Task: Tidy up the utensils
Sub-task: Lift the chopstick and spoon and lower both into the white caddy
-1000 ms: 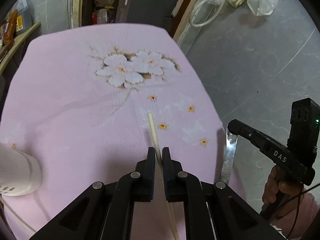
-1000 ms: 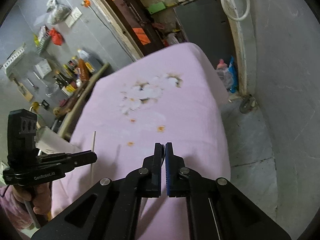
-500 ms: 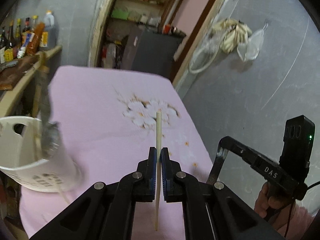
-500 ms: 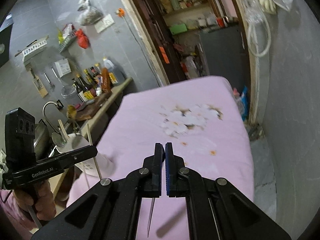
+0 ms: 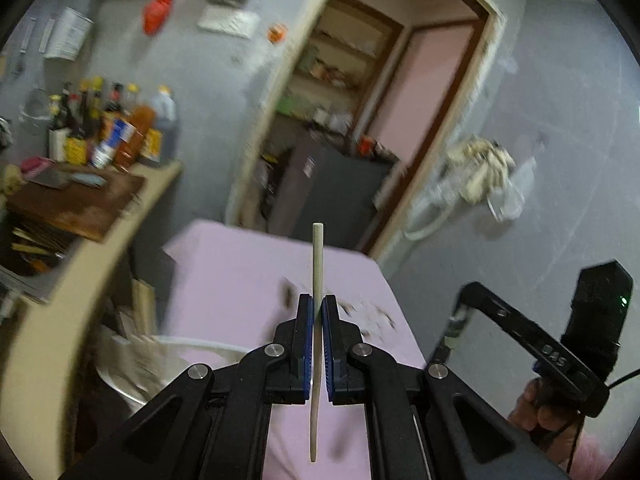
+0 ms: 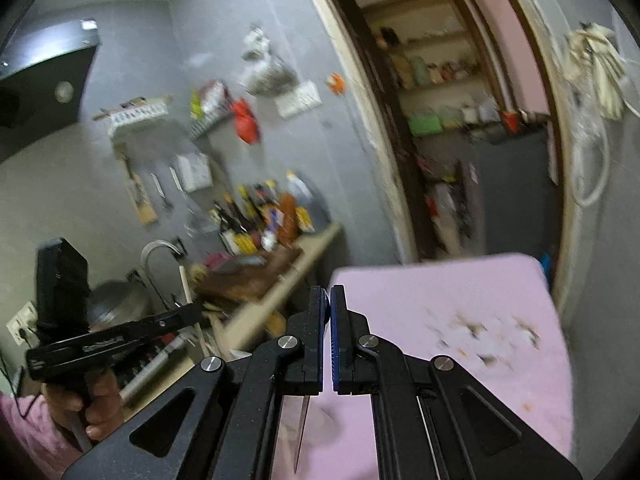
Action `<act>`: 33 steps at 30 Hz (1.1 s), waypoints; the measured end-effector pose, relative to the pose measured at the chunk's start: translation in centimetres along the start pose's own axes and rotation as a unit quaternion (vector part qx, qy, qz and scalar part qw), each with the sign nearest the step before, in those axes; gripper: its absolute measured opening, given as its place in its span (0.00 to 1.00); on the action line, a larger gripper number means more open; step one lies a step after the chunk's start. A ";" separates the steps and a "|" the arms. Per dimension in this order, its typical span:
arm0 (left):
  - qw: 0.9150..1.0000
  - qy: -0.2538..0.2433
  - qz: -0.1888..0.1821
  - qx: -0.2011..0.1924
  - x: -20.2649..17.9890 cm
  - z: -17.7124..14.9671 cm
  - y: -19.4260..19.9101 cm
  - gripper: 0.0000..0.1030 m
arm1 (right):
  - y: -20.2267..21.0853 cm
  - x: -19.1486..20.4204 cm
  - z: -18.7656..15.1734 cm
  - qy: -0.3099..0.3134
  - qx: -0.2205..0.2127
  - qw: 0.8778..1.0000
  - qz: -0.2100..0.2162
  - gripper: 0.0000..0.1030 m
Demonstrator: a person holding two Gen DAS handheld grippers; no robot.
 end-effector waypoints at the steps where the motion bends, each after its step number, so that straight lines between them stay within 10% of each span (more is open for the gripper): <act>1: 1.000 0.005 0.006 -0.010 0.9 0.7 0.7 0.05 | -0.1 1.0 0.6 0.000 -0.008 1.000 0.009 0.03; 14: 0.993 0.025 0.079 -0.089 9.0 3.9 2.8 0.05 | -5.4 9.6 1.5 0.088 -0.054 0.994 -0.037 0.03; 33: 0.992 -0.028 0.110 -0.047 9.7 -1.9 -1.6 0.05 | -10.0 10.0 -4.2 0.123 0.006 0.990 -0.073 0.03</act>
Point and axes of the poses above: each gripper's, at about its wrist camera, not at the fingertips, and y roughly against the way its jaws point, x to its left, z to its top, the point moved 4 cm from there along -y, roughly the way its jaws point, and after that the axes turned 1 degree about -y, right-handed, at the moved point
